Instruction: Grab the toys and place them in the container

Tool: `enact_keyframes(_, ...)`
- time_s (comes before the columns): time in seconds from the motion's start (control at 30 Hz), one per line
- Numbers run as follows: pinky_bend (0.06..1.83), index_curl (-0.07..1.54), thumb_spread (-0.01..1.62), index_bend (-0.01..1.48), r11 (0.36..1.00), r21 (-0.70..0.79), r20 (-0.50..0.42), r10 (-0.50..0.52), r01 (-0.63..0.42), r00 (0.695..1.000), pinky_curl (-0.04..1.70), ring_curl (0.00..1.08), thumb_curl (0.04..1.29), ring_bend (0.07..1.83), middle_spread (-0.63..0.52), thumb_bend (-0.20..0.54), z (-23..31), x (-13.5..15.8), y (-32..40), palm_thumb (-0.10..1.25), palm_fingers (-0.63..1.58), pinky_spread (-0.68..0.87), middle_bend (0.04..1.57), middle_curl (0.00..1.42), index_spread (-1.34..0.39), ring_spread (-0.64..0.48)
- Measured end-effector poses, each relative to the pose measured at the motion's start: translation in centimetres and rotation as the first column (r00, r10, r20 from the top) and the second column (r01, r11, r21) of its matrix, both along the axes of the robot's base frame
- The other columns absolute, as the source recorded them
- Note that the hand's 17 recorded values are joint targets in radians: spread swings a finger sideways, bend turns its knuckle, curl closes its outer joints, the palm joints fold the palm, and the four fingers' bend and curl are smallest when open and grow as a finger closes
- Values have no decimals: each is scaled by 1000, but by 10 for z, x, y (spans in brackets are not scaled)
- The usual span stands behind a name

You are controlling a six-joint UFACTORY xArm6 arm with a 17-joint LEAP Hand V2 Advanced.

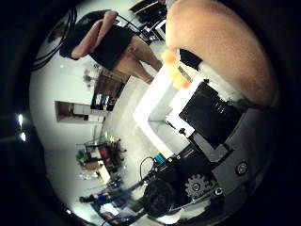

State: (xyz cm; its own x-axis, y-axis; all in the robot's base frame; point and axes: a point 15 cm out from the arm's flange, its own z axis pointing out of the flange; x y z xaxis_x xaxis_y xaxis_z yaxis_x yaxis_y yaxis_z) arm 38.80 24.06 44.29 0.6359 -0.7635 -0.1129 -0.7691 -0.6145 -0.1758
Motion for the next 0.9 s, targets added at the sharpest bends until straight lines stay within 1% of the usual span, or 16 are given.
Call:
enact_keyframes(0.17,1096,760,985,199,1000,-4,-12,13,-13,1000,480,467,373,1154,-448,-13,-5,-5,11,1107,1170,-541,779,637,-645,-381)
enact_keyframes(0.6,1090,766,998,189,1000,-5,-13,28,-28,1000,480,469,376,1153,-453,-14,-15,-3,20,1110,1163,-545,769,637,-648,-384)
enact_keyframes(0.63,1087,767,998,191,999,-7,-13,31,-31,999,481,470,369,1155,-454,-33,-16,-3,20,1080,1160,-542,766,637,-648,-383)
enact_keyframes(0.67,1090,763,997,179,999,-9,-16,33,-33,999,484,470,352,1155,-453,-63,-17,-2,20,1009,1135,-541,761,635,-647,-382)
enact_keyframes(0.7,1094,753,998,153,999,-13,-22,37,-37,999,486,469,322,1149,-455,-111,-20,-2,20,869,1052,-543,735,629,-639,-384)
enact_keyframes(0.73,1093,744,994,138,999,-20,-31,40,-41,999,485,466,303,1139,-456,-141,-22,-3,19,773,987,-545,714,624,-637,-384)
enact_keyframes(0.77,1078,734,971,132,999,-26,-36,47,-48,998,494,475,266,1129,-451,-160,-24,-3,18,568,781,-551,650,612,-620,-375)
enact_keyframes(0.8,1063,736,962,143,998,-36,-39,55,-57,998,501,483,257,1124,-443,-154,-27,-3,16,510,685,-535,629,611,-612,-371)
enact_keyframes(0.83,1001,738,945,168,997,-43,-41,63,-65,997,493,475,246,1080,-424,-163,-30,-2,16,429,494,-491,600,603,-605,-360)
enact_keyframes(0.87,906,753,920,219,996,-47,-43,72,-74,996,496,482,238,1033,-388,-136,-32,-2,15,349,309,-409,588,603,-590,-330)
enact_keyframes(0.9,858,730,891,211,995,-49,-45,82,-85,996,487,460,232,960,-347,-121,-34,-2,15,265,189,-303,556,584,-579,-288)
